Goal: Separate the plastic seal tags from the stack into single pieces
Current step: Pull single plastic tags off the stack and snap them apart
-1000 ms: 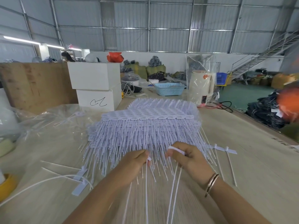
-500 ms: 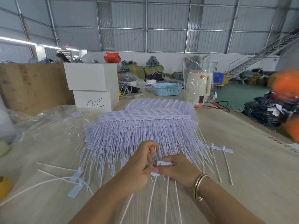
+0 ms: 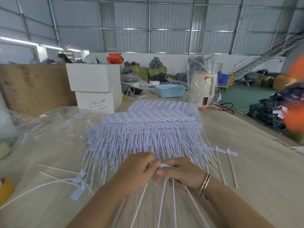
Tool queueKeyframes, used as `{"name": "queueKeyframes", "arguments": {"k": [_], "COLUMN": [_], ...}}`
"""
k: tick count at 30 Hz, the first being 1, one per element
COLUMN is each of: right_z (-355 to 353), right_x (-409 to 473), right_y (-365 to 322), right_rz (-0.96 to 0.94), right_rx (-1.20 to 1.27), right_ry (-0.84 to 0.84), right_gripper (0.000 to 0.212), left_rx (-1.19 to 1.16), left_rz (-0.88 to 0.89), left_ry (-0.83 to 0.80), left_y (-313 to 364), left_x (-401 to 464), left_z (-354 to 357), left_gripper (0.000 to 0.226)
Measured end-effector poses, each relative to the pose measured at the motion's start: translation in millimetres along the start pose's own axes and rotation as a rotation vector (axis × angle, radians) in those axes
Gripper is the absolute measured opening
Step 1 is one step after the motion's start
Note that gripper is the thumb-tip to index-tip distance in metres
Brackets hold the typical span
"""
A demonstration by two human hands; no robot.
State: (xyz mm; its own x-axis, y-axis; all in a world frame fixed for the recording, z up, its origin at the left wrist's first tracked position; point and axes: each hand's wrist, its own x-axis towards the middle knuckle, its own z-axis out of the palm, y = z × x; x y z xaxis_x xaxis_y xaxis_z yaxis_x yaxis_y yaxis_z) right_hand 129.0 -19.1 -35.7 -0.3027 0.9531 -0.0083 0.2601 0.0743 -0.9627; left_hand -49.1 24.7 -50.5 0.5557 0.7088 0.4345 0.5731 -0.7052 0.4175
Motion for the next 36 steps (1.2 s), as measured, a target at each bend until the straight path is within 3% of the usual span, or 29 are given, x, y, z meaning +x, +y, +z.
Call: {"name": "queueKeyframes", "arguments": {"k": [9, 12, 17, 21, 24, 27, 31, 34, 36], "right_z": [-3, -1, 2, 3, 0, -7, -5, -3, -5], "right_x": [2, 2, 5, 5, 3, -1, 0, 4, 5], "right_y": [-1, -1, 4, 3, -5, -7, -2, -1, 0], "right_rz": [0.054, 0.031, -0.14, -0.318, -0.41, -0.321, -0.13, -0.112, -0.1], "right_rx": [-0.12, -0.113, -0.126, -0.28, -0.173, -0.017, 0.065, 0.042, -0.009], "right_ry": [0.071, 0.096, 0.189, 0.276, 0.398, 0.389, 0.302, 0.27, 0.274], "right_gripper": [0.02, 0.021, 0.028, 0.022, 0.022, 0.024, 0.018, 0.021, 0.02], "left_rx": [0.029, -0.064, -0.342, -0.451, -0.563, -0.508, -0.317, -0.018, -0.026], "left_rz": [0.009, -0.043, -0.19, -0.25, -0.337, -0.283, -0.187, -0.07, -0.078], "left_ry": [0.006, -0.023, -0.106, -0.083, -0.037, -0.01, -0.042, -0.068, -0.09], "left_y": [-2, 0, 1, 2, -2, -3, 6, 10, 11], "left_x": [1, 1, 0, 3, 2, -2, 2, 0, -3], "left_z": [-1, -1, -4, -7, -11, -10, -3, 2, 4], "left_gripper": [0.038, 0.037, 0.034, 0.034, 0.034, 0.038, 0.027, 0.029, 0.022]}}
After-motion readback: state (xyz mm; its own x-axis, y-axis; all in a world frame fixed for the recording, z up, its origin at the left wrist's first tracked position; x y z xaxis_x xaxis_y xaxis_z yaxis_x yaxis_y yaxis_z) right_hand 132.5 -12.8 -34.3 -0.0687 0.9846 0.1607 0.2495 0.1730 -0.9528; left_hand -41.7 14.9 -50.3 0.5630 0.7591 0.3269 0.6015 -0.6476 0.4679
